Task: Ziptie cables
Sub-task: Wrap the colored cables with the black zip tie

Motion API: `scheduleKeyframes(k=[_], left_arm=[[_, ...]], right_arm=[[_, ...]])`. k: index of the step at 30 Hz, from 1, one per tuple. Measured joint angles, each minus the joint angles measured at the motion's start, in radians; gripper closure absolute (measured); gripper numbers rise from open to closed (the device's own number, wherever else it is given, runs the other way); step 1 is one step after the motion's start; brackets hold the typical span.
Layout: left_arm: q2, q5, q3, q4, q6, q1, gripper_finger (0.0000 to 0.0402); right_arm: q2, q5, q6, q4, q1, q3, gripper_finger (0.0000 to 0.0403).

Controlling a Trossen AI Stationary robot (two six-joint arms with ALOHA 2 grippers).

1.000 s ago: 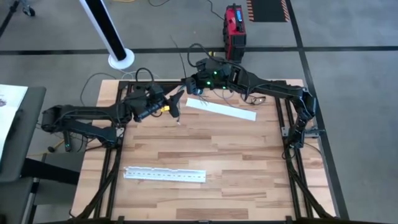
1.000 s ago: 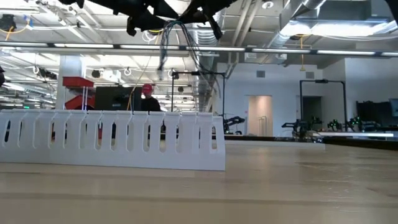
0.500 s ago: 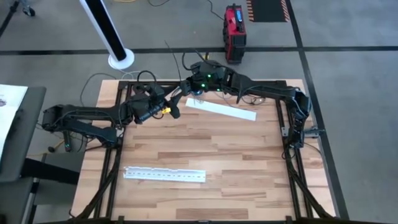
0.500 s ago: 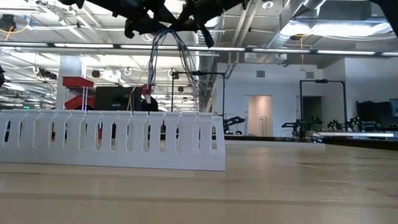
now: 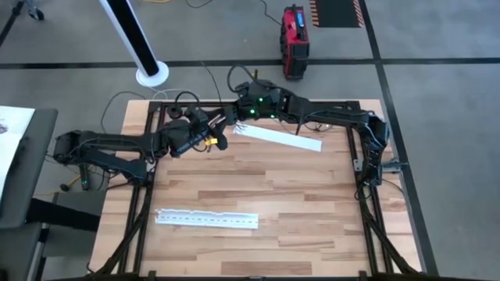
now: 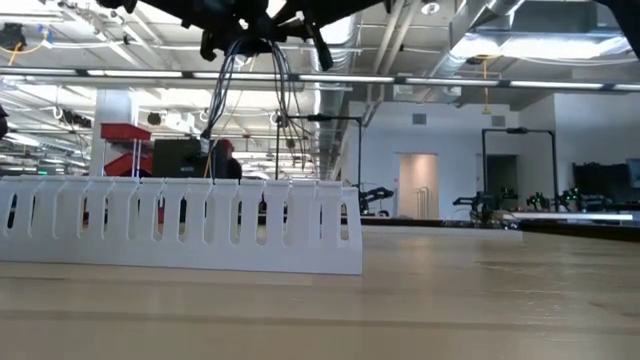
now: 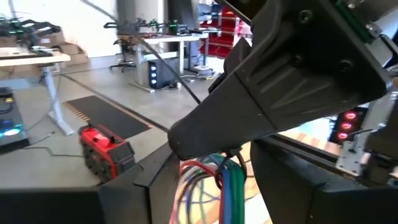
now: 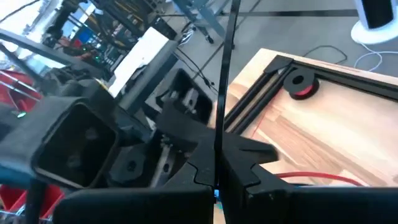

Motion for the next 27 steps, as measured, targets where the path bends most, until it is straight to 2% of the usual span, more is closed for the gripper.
scheduleKeyframes(k=[3,14,22,27], left_arm=[[0.000,-0.045,0.000,-0.008,0.005,-0.022,0.0247],[0.002,-0.082,-0.001,-0.024,0.060,-0.057,0.0355],[0.011,-0.101,-0.005,-0.060,0.048,-0.058,0.0385],[0.013,-0.121,-0.003,-0.149,-0.083,-0.058,0.0389]], right_arm=[[0.001,0.001,-0.018,-0.016,-0.002,0.000,0.0403],[0.001,-0.021,-0.072,-0.096,-0.035,0.002,0.0403],[0.050,-0.029,-0.054,-0.095,-0.036,0.004,0.0403],[0.056,-0.030,-0.054,-0.045,-0.040,-0.002,0.0403]])
